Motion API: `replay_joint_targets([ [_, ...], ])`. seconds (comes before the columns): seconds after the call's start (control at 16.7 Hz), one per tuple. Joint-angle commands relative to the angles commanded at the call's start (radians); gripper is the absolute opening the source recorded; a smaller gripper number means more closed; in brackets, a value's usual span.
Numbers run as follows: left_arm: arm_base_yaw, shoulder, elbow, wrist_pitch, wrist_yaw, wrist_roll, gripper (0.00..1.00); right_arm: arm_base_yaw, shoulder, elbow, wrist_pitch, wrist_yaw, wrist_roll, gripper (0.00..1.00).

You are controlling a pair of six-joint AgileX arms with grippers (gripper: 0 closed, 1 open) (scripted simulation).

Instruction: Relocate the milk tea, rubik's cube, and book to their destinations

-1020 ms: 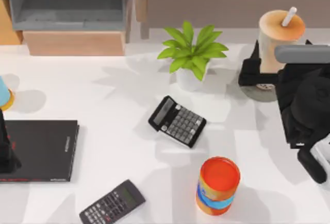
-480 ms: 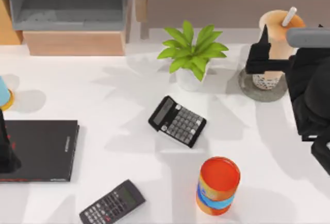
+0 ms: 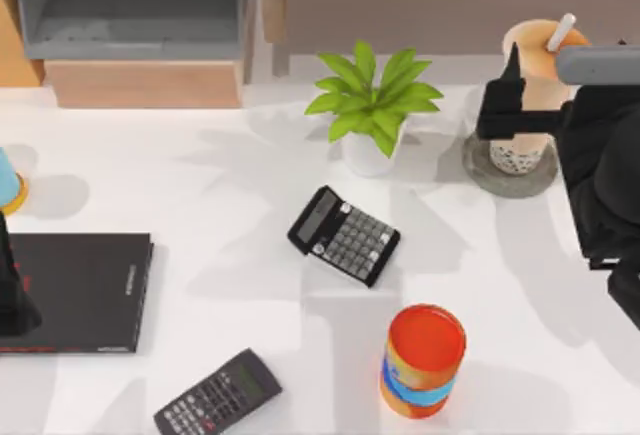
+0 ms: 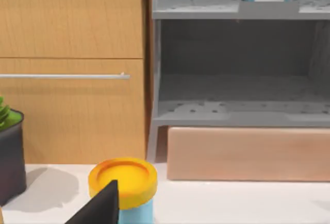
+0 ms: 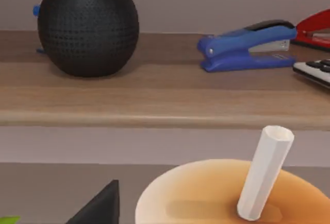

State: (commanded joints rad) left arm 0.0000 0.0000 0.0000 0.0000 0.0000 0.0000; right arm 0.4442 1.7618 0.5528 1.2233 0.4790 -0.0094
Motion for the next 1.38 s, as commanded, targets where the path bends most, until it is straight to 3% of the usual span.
replay_joint_targets([
  [0.18,0.0,0.0,0.0,0.0,0.0,0.0,1.0,-0.032,-0.077,0.053,-0.125,-0.047,-0.054,1.0],
  [0.42,0.0,0.0,0.0,0.0,0.0,0.0,1.0,-0.127,-0.216,0.151,-0.438,-0.135,-0.155,1.0],
  [1.08,0.0,0.0,0.0,0.0,0.0,0.0,1.0,-0.565,-0.58,0.277,-1.851,-0.389,-0.387,1.0],
  [1.38,0.0,0.0,0.0,0.0,0.0,0.0,1.0,-0.771,-0.665,0.225,-2.275,-0.452,-0.418,1.0],
])
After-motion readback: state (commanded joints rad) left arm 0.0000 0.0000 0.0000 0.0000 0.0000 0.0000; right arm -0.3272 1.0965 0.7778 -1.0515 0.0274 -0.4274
